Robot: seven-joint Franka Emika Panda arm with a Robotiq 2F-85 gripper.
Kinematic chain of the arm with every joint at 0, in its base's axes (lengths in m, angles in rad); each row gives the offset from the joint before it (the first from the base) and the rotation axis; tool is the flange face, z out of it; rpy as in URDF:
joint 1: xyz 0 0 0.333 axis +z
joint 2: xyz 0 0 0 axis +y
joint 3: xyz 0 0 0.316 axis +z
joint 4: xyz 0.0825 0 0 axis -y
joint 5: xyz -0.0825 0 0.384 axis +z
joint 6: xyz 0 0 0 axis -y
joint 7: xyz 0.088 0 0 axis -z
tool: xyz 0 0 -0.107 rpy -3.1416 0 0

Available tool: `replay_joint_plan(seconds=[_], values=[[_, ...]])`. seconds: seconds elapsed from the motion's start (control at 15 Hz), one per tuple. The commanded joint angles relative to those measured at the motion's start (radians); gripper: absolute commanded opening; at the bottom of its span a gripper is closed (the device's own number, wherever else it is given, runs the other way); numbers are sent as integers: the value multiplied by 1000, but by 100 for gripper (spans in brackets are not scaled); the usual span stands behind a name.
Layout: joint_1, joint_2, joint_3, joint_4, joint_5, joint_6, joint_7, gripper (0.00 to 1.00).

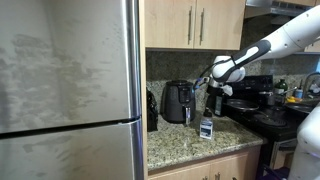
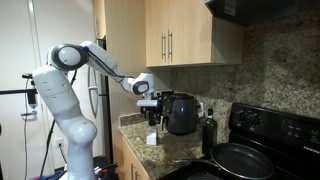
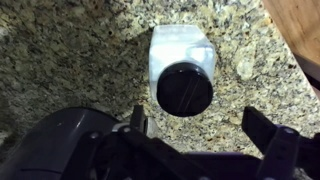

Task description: Move the small bottle on the counter to the left

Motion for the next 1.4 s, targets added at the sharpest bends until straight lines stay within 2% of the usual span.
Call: replay_joint_plan(seconds=[0.0,0.07,0.13,0.4,0.73,0.8,0.93,1.0,1.07,1.2,1.27,1.33], values=[[-10,91,6,34,84,43,-24,100],[-9,103,5,39,113,25,-33,100],[-27,57,27,14,73,19,-6,100],[-30,89,30,25,96,19,-7,100],[-54,199,47,21,76,34,45,100],[-55,155,49,18,90,15,22,100],[-62,169,55,27,86,24,32,100],[-64,157,60,20,75,23,43,75],[-65,151,63,19,74,20,42,72],[-67,145,71,23,68,11,47,59],[-69,137,75,23,54,6,56,57],[-70,134,78,24,46,7,61,50]])
